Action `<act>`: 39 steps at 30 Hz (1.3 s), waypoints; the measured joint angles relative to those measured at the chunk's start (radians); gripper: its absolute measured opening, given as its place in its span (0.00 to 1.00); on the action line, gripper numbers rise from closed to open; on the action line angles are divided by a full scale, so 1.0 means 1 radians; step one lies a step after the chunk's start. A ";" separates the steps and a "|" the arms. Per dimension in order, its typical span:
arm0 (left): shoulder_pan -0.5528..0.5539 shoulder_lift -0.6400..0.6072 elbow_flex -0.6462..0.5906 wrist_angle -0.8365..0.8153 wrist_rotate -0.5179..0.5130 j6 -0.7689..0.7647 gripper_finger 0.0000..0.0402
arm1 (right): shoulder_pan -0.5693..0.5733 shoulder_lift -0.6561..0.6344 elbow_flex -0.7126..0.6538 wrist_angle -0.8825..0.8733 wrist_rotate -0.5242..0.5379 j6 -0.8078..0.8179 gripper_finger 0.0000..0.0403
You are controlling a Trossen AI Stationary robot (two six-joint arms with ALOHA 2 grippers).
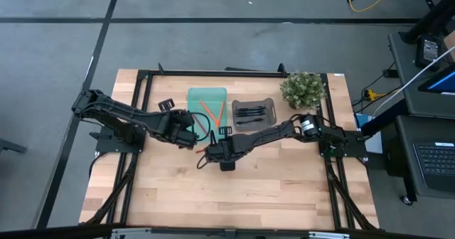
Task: Sort pens & pencils
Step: Put the red pencil into the green bin
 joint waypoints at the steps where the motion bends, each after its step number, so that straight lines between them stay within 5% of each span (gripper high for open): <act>1: -0.003 0.000 0.000 0.000 0.000 0.000 0.15 | 0.000 0.001 0.000 -0.001 0.000 0.000 0.10; 15: -0.008 0.000 0.000 0.010 0.018 -0.008 0.15 | 0.023 0.002 0.000 -0.009 -0.009 0.009 0.10; 20: -0.064 0.000 0.000 0.064 0.104 -0.009 0.15 | 0.052 0.002 0.000 -0.119 -0.004 0.058 0.10; 25: -0.165 0.000 0.000 0.144 0.145 -0.060 0.15 | 0.083 0.002 0.030 -0.340 0.125 0.148 0.10; 34: -0.259 0.070 0.000 0.287 0.244 -0.172 0.15 | 0.121 0.004 0.290 -0.617 0.217 0.221 0.10; 39: -0.271 0.161 0.000 0.367 0.327 -0.161 0.15 | 0.131 0.004 0.527 -0.777 0.459 0.217 0.10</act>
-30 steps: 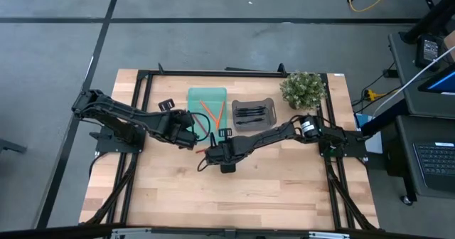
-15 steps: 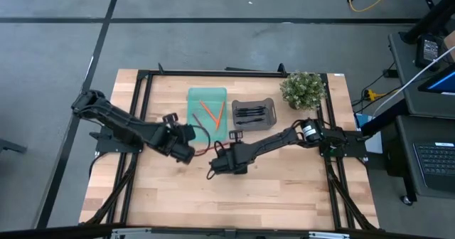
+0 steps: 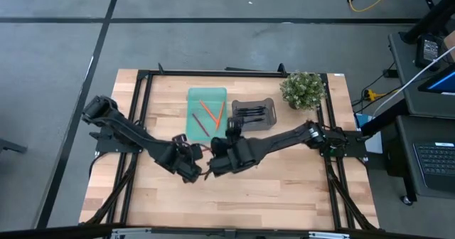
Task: Sort pens & pencils
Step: Put the red pencil into the green bin
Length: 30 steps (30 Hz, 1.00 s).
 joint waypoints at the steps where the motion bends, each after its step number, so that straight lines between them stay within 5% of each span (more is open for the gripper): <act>1: 0.000 0.015 0.000 0.017 0.013 -0.001 0.15 | -0.001 -0.013 0.017 0.025 0.053 -0.024 0.10; 9: 0.063 0.075 0.000 0.199 0.087 0.002 0.15 | -0.053 -0.247 0.005 0.287 0.362 -0.304 0.10; 20: 0.222 0.114 0.021 0.267 0.199 -0.022 0.15 | -0.167 -0.454 0.009 0.449 0.184 -0.392 0.10; 30: 0.293 0.262 0.124 0.180 0.280 -0.121 0.15 | -0.201 -0.462 0.008 0.447 0.112 -0.446 0.10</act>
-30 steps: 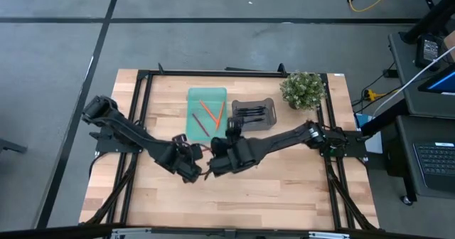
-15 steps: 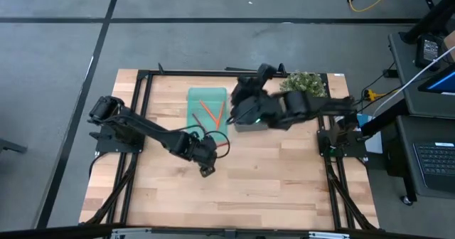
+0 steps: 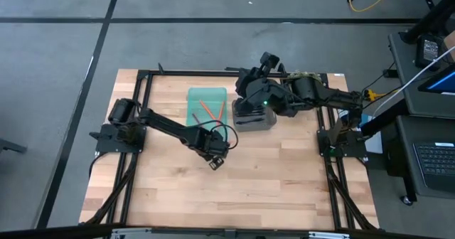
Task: Sort pens & pencils
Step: Put the red pencil into the green bin
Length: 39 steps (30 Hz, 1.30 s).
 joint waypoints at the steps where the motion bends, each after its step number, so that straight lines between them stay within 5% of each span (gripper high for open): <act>1: 0.002 0.010 0.006 -0.015 0.000 0.014 0.15 | -0.001 0.000 0.000 -0.001 0.000 -0.001 0.10; 20: -0.023 0.020 0.020 -0.057 -0.033 0.217 0.15 | -0.002 0.001 0.000 -0.024 0.003 -0.003 0.10; 39: -0.011 0.038 0.016 -0.064 -0.071 0.232 0.24 | 0.002 0.001 0.000 -0.023 0.004 0.000 0.10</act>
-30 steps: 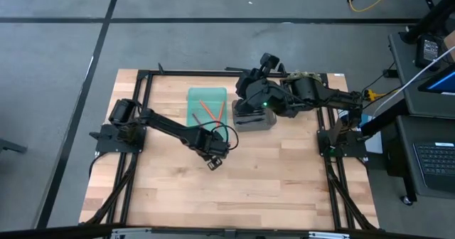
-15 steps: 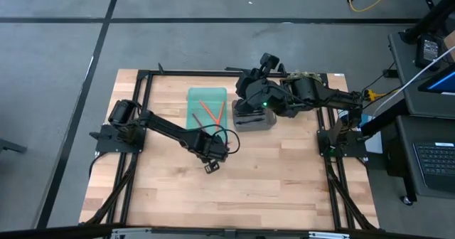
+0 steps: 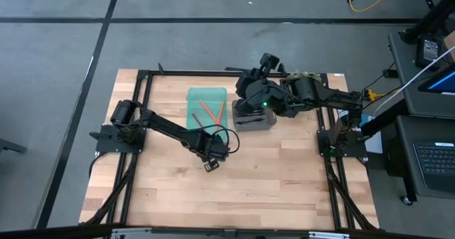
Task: Sort pens & pencils
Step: Put the red pencil into the green bin
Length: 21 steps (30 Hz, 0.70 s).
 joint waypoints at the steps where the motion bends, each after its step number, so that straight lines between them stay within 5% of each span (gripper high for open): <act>1: 0.000 0.009 0.000 0.001 0.001 0.000 0.24 | 0.000 0.000 0.000 0.000 0.000 0.000 0.10; 15: -0.003 0.062 0.007 -0.008 0.026 0.011 0.25 | 0.000 0.001 0.000 0.006 -0.005 0.000 0.10; 21: -0.054 0.066 0.065 -0.033 -0.041 0.030 0.25 | 0.000 0.001 0.000 0.018 -0.006 -0.001 0.10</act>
